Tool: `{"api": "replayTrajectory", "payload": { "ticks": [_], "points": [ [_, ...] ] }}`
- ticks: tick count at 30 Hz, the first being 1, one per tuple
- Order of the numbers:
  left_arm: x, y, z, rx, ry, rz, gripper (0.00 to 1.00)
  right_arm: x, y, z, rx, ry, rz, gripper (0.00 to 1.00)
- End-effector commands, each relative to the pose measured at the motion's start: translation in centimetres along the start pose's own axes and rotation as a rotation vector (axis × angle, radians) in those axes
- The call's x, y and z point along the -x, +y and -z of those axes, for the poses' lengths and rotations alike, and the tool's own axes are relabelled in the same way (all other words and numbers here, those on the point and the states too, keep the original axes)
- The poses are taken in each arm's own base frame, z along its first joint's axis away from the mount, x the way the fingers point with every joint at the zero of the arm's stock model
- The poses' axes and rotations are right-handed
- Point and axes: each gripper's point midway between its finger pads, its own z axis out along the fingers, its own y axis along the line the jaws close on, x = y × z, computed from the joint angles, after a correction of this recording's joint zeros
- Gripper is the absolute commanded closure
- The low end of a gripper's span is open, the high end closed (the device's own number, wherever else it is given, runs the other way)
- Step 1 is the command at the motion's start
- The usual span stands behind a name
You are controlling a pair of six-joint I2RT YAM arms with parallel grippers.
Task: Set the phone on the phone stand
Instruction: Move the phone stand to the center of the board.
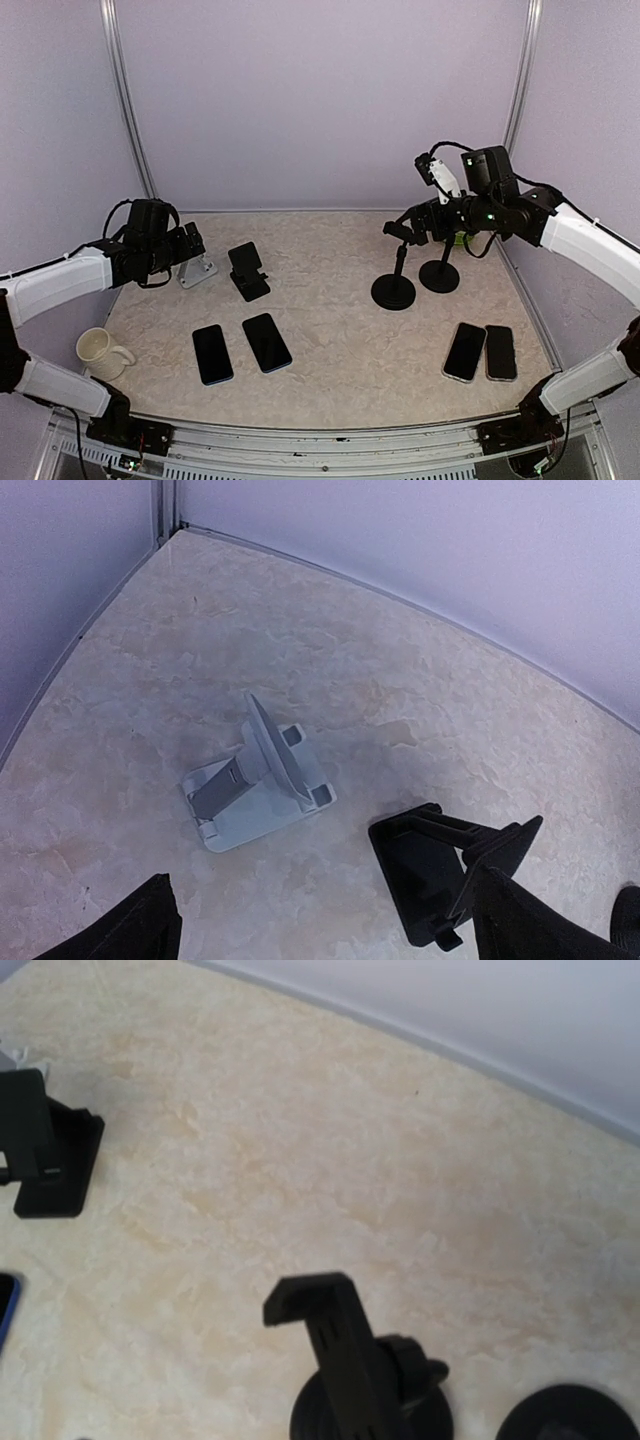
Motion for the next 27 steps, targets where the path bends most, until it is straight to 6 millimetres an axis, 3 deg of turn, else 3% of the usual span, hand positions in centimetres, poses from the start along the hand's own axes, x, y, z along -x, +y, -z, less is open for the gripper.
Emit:
{"api": "replayTrajectory", "payload": {
  "ticks": [1, 10, 14, 27],
  "points": [
    [1.3, 1.7, -1.0, 0.095, 0.006, 0.067, 0.01, 2.2, 0.6, 1.1, 0.003, -0.057, 0.033, 0.05],
    [1.6, 2.2, -3.4, 0.080, 0.055, 0.141, 0.08, 3.2, 0.8, 1.6, 0.009, -0.089, 0.052, 0.04],
    [2.3, 3.6, -4.7, 0.121, 0.081, 0.179, 0.14, 3.5, 0.7, 1.9, 0.000, -0.102, 0.062, 0.04],
    [2.3, 2.8, -7.7, 0.119, 0.130, 0.185, 0.26, 2.2, 0.3, 2.6, -0.025, -0.098, 0.077, 0.01]
  ]
}}
